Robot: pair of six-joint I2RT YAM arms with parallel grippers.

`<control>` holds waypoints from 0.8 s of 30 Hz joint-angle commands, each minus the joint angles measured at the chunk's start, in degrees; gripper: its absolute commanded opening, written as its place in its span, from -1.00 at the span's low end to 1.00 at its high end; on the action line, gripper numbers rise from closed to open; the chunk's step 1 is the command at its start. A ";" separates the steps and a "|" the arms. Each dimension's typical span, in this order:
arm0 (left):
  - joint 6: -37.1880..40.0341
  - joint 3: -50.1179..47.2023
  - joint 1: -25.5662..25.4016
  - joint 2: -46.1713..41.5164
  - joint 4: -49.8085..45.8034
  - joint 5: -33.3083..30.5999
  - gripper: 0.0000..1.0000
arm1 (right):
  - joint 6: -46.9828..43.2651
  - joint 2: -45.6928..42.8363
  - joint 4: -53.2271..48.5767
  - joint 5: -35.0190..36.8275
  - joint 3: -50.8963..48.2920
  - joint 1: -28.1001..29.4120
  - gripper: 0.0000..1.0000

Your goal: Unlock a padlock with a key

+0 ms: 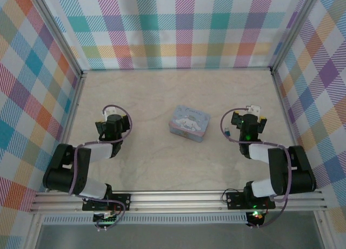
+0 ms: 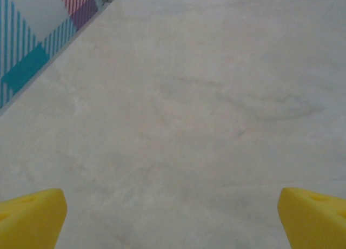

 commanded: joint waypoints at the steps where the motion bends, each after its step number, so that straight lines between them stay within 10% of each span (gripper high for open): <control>1: 3.51 0.67 1.44 3.08 6.99 6.94 1.00 | -1.92 2.02 9.59 -10.91 -1.43 -1.20 0.99; 24: 1.74 -1.90 4.02 5.47 12.66 10.65 1.00 | -2.21 6.44 7.72 -19.72 1.38 -3.78 0.99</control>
